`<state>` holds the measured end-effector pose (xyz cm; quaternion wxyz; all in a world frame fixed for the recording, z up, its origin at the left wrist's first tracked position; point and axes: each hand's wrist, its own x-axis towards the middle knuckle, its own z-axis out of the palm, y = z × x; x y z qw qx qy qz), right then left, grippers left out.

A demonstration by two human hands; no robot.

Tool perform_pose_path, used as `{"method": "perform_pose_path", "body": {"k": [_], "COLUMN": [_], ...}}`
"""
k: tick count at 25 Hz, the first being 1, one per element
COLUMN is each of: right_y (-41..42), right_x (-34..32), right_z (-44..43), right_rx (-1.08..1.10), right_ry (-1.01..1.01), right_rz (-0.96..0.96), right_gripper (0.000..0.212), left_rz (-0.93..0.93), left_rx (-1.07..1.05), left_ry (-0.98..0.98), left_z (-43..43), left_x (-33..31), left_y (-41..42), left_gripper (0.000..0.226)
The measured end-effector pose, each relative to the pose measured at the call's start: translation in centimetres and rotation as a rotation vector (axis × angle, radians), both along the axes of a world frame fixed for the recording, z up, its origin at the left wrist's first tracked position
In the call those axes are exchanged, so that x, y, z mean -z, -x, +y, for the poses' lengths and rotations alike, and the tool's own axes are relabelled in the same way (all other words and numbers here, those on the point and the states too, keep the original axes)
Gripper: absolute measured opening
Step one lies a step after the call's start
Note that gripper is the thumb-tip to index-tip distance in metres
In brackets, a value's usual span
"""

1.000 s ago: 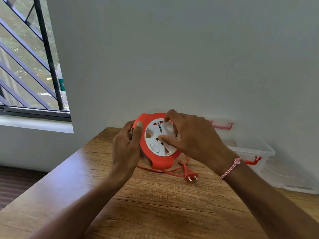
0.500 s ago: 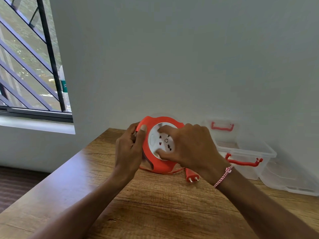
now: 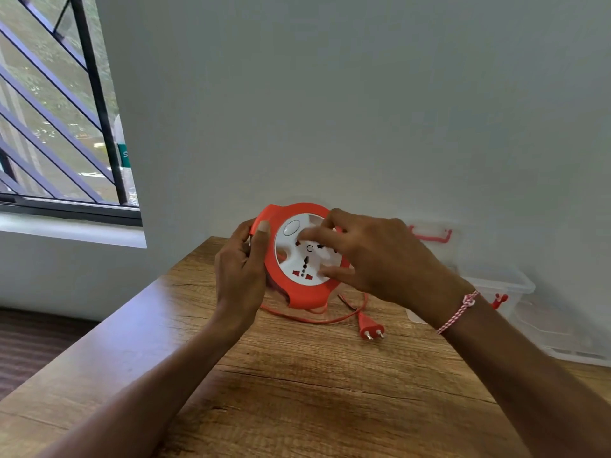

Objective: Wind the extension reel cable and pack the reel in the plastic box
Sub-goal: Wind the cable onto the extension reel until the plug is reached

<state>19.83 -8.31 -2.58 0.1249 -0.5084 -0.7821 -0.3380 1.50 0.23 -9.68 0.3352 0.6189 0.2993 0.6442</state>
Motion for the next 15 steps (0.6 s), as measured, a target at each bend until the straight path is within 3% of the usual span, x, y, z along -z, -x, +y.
{"method": "perform_pose_path", "body": {"k": [3, 7, 11, 15], "right_y": [0.21, 0.23, -0.21, -0.09], "right_x": [0.23, 0.01, -0.08, 0.11], "right_z": [0.01, 0.01, -0.05, -0.21], "right_rx": [0.045, 0.123, 0.077, 0.014], "right_ry": [0.004, -0.05, -0.031, -0.034], "right_rz": [-0.173, -0.242, -0.312, -0.278], "right_gripper": [0.068, 0.076, 0.088, 0.076], "left_rz": [0.01, -0.002, 0.008, 0.055], "left_rx": [0.007, 0.004, 0.03, 0.045], "left_ry": [0.002, 0.015, -0.007, -0.044], "left_z": [-0.12, -0.27, -0.7, -0.47], "left_x": [-0.13, -0.53, -0.81, -0.29], "left_y": [-0.1, 0.0, -0.03, -0.1], "left_gripper": [0.033, 0.024, 0.033, 0.046]}}
